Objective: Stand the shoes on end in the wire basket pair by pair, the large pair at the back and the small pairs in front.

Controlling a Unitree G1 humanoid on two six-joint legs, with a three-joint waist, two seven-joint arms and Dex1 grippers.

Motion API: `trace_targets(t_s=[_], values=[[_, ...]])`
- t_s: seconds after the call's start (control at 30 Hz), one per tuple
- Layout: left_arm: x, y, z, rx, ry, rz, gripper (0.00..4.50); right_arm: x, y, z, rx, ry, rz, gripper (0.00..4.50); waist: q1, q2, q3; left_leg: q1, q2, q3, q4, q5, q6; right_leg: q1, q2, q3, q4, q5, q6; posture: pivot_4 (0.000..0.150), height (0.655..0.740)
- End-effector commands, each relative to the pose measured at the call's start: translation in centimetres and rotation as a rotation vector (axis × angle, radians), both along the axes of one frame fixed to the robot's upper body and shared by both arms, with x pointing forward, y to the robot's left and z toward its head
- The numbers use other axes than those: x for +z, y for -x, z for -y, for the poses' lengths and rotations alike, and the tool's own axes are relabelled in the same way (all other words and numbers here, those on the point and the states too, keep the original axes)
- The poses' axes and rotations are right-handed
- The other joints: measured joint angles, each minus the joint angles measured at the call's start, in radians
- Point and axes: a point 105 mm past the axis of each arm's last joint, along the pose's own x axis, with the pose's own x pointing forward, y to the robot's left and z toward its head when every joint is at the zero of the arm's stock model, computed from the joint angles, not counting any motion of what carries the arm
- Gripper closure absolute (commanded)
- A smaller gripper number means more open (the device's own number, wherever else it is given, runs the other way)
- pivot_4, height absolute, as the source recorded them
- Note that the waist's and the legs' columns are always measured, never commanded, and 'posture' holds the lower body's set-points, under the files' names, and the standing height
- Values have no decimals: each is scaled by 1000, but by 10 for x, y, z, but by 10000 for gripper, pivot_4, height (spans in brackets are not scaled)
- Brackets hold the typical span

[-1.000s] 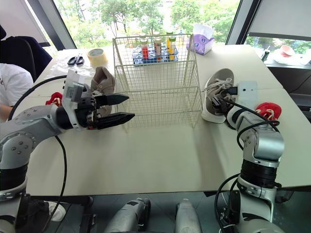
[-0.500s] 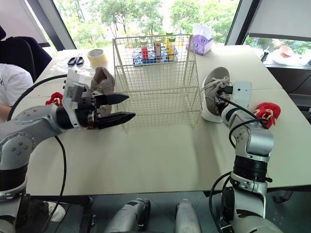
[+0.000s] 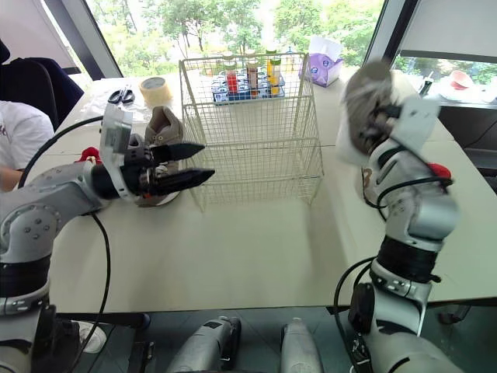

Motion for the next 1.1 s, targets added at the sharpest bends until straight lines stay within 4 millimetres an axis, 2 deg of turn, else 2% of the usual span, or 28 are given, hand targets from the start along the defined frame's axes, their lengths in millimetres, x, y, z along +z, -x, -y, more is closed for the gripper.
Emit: trace_targets(t_s=[0.03, 0.13, 0.23, 0.37, 0.53, 0.73, 0.93, 1.1], values=[[25, -4, -7, 21, 72, 62, 3728, 66, 28, -15, 84, 100, 264, 42056, 0, 0, 0, 0, 0, 0, 0, 0, 0, 0, 0, 0, -1, 0, 0, 1500, 7400], [35, -12, -14, 35, 105, 47, 3728, 93, 52, -45, 301, 333, 370, 42056, -1, 0, 0, 0, 0, 0, 0, 0, 0, 1, 0, 0, -1, 0, 0, 1500, 7400], [43, -17, -23, 29, 123, 22, 3728, 98, 75, -72, 503, 605, 387, 42056, -3, -1, 0, 0, 1, 1, 0, -3, 6, 1, 1, 0, -1, 0, 0, 1500, 7400], [55, -23, -34, 21, 133, 5, 3728, 86, 94, -96, 692, 964, 378, 42056, -5, -1, 0, 0, 4, 3, 1, -4, 6, 1, 3, 0, -2, 0, 0, 1500, 7400], [63, -30, -47, 27, 137, -1, 3728, 58, 97, -108, 759, 1296, 392, 42056, -1, -2, 0, 0, 5, 3, 2, -4, 6, 2, 4, 0, -2, 0, 0, 1500, 7400], [67, -35, -58, 50, 122, 13, 3728, 46, 99, -114, 769, 1490, 512, 42056, -1, -2, 1, 0, 5, 3, 2, -3, 4, 1, 4, 0, -2, 0, 0, 1500, 7400], [64, -39, -62, 70, 94, 14, 3728, 49, 106, -124, 785, 1540, 627, 42056, -2, -2, 1, 0, 6, 3, 1, -1, 1, 1, 5, 0, -3, 0, 0, 1500, 7400], [64, -42, -66, 93, 80, 25, 3728, 50, 110, -129, 817, 1555, 648, 42056, -1, -2, 1, 0, 6, 3, 1, -1, 0, 1, 5, 1, -3, 0, 0, 1500, 7400]])
